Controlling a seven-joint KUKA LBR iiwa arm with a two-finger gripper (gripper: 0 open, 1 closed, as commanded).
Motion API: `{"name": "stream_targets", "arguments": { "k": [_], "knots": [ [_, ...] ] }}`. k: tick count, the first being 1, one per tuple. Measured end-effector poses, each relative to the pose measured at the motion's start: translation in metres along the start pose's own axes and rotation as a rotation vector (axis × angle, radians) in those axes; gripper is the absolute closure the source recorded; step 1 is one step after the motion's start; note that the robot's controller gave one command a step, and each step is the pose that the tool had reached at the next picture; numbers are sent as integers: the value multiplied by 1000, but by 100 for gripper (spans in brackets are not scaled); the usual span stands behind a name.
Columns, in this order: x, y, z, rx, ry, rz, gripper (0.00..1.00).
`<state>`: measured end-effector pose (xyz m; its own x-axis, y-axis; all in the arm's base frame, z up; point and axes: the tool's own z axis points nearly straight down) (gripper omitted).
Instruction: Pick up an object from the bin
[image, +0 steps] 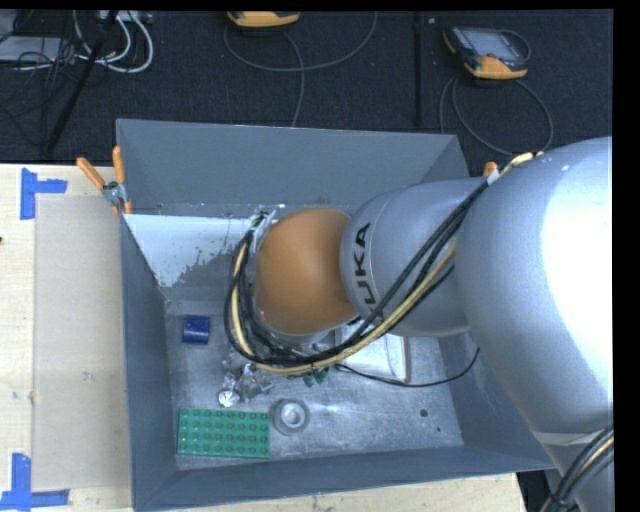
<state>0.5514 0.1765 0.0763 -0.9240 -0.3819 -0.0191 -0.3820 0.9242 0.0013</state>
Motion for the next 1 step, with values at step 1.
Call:
{"name": "stream_targets", "arguments": {
  "k": [1],
  "knots": [
    [-34, -9, -133, 2, 8, -27, 100]
  ]
}}
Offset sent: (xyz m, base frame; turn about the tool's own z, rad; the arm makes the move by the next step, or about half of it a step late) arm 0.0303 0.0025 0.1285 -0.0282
